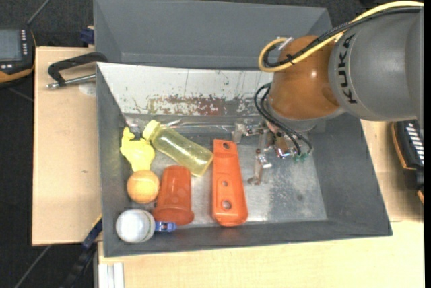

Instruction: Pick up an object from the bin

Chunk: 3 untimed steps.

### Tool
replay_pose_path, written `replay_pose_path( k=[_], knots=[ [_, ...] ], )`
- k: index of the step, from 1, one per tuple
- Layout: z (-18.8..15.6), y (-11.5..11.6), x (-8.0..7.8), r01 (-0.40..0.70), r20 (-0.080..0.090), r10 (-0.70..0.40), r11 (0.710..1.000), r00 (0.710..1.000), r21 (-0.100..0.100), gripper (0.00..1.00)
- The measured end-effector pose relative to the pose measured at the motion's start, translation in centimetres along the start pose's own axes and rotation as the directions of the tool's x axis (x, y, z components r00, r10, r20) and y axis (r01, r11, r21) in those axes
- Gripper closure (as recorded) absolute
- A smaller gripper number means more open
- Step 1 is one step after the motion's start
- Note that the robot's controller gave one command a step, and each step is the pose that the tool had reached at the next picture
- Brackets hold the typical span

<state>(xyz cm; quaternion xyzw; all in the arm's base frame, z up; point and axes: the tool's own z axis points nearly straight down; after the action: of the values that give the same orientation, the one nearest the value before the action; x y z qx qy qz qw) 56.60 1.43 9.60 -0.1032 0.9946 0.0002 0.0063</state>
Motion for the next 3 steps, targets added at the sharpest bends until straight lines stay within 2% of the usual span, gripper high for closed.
replay_pose_path(
  k=[1,2,3],
  knots=[
    [0.8,1.5,-1.3,0.263,0.005,-0.263,0.965,0.965,0.003,0.00],
    [2.0,5.0,-3.2,0.043,0.007,-0.043,0.999,0.999,0.002,0.00],
    [2.2,7.1,-3.2,0.200,0.009,-0.200,0.980,0.980,0.005,0.00]
  ],
)
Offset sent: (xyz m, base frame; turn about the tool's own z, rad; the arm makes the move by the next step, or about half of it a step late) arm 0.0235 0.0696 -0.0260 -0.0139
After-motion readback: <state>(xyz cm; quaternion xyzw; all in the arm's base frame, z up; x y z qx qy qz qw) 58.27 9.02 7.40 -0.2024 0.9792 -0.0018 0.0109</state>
